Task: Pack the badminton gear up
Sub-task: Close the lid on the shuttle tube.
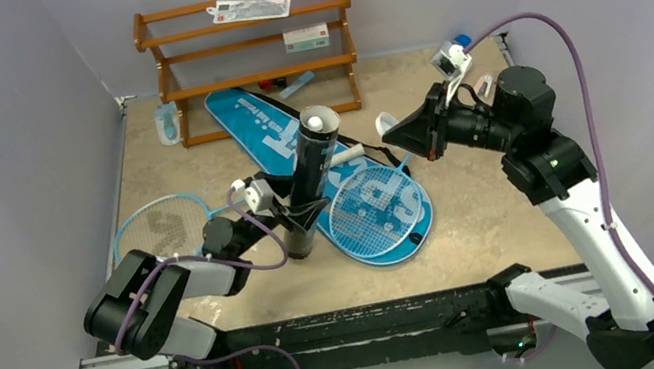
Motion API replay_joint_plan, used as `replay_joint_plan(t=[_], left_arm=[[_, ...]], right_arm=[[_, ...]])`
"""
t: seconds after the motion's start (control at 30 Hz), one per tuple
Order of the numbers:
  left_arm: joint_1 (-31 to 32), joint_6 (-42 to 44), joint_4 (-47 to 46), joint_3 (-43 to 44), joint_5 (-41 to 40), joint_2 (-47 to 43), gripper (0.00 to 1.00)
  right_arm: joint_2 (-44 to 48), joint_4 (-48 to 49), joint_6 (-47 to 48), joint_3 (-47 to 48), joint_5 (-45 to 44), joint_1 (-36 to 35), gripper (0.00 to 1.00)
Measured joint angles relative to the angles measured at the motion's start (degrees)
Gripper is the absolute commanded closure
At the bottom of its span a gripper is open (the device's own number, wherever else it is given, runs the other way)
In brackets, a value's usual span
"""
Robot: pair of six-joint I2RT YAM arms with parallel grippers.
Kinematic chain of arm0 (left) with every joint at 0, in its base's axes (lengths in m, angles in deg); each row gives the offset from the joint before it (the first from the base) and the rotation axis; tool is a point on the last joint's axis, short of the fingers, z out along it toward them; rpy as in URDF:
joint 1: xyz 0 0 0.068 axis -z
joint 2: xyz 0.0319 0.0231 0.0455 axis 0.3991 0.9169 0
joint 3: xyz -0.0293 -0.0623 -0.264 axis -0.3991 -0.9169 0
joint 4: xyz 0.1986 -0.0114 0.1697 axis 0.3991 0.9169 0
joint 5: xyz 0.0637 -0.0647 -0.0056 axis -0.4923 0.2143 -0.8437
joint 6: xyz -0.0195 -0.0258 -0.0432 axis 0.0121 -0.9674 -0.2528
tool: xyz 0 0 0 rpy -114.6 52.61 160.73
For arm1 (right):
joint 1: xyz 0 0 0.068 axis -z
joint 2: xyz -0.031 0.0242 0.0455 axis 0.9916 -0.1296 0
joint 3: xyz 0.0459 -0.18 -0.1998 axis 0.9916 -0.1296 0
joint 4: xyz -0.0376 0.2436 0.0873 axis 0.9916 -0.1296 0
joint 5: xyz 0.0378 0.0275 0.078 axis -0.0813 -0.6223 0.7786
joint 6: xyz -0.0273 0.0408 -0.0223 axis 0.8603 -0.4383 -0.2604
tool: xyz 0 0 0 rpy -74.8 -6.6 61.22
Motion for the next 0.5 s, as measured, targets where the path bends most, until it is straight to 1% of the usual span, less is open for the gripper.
replay_joint_plan(t=[0.23, 0.37, 0.5], left_arm=[[0.1, 0.5, 0.1, -0.4, 0.5, -0.7, 0.43], [0.1, 0.5, 0.0, -1.1, 1.0, -1.5, 0.43], [0.1, 0.5, 0.1, -1.4, 1.6, -1.9, 0.43]], right_arm=[[-3.2, 1.4, -1.1, -1.0, -2.0, 0.0, 1.00], [-8.2, 5.0, -3.6, -1.3, -1.5, -0.1, 1.00], [-14.3, 8.8, -6.0, -1.4, -2.0, -3.0, 1.00]])
